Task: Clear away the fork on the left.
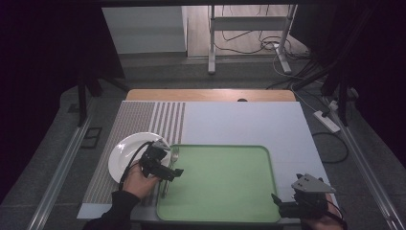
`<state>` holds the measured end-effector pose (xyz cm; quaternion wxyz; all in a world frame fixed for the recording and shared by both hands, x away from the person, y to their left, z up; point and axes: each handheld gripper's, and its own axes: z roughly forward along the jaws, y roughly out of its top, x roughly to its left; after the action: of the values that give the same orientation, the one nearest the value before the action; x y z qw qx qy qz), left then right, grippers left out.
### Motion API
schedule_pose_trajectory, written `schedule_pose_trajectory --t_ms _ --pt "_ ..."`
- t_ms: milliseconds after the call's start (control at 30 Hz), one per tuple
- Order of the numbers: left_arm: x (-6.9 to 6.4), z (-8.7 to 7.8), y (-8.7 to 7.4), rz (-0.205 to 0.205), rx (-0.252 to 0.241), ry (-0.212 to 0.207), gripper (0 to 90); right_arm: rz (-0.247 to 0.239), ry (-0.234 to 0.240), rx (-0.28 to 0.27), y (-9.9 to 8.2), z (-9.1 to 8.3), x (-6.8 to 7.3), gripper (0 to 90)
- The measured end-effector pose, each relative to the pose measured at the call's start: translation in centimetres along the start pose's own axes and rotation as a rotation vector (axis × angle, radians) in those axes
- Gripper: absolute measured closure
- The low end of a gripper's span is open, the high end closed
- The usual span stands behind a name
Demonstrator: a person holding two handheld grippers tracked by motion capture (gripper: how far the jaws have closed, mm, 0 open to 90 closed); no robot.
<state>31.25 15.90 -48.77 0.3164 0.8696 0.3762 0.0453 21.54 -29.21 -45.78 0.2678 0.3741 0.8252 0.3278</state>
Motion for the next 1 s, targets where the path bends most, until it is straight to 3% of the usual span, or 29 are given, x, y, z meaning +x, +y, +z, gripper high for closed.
schedule_pose_trajectory --t_ms 67,167,267,567,1000 --pt "0.1 -0.5 -0.4 -0.003 -0.015 0.010 0.0 0.000 0.001 0.000 0.0 0.0 0.0 0.0" --pt "0.6 -1.2 -1.1 -0.031 -0.058 -0.039 0.0 0.001 -0.002 -0.001 0.0 0.0 0.0 0.0" --pt "0.8 -1.9 -1.6 -0.050 -0.092 -0.030 0.0 0.001 -0.001 0.001 0.0 0.0 0.0 0.0" --pt "1.0 -3.1 -3.3 -0.059 -0.098 0.014 0.0 0.003 -0.002 0.003 0.0 0.0 0.0 0.0" --pt "1.5 -5.3 -7.3 -0.150 -0.181 -0.021 0.0 0.011 0.000 0.006 0.1 0.0 0.0 0.0"
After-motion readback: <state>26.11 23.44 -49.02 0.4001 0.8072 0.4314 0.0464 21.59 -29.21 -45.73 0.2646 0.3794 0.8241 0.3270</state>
